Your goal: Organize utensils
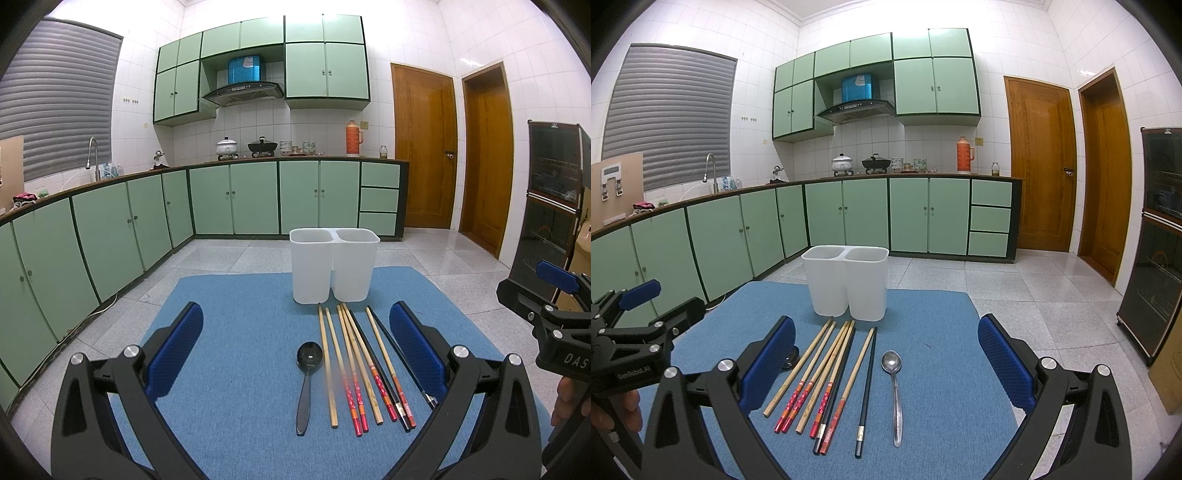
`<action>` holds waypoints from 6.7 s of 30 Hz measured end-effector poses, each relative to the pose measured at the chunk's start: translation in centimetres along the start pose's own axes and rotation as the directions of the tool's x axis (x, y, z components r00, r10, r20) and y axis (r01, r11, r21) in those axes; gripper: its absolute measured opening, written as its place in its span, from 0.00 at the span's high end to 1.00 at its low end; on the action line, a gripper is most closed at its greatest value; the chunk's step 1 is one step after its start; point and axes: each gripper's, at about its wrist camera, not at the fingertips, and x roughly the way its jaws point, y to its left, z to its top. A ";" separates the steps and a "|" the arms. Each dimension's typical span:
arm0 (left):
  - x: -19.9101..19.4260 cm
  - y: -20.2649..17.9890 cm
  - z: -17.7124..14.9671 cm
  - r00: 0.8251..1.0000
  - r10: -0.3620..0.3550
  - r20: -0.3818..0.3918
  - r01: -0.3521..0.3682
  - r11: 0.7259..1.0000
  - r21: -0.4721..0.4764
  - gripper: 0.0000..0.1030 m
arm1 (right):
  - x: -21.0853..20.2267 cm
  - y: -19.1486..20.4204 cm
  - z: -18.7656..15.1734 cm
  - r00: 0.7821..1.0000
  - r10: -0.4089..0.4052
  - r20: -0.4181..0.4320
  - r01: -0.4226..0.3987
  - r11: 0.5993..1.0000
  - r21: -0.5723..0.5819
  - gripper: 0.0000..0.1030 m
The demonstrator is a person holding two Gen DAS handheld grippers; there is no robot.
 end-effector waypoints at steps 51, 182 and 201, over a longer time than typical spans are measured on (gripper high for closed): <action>16.3 0.8 -4.6 0.878 -0.015 -0.478 0.021 1.000 0.008 0.20 | 13.0 -3.1 -2.9 0.925 0.049 -0.376 -0.036 0.998 0.043 0.26; 28.3 -1.0 11.8 0.979 -0.178 0.099 0.195 0.960 -0.200 0.66 | 31.1 -0.3 9.6 0.975 0.206 -0.083 -0.207 0.978 -0.002 0.73; 18.1 0.7 9.7 0.988 -0.148 0.053 0.155 0.974 -0.166 0.23 | 21.2 -3.4 5.9 0.979 0.182 -0.088 -0.175 0.981 0.078 0.45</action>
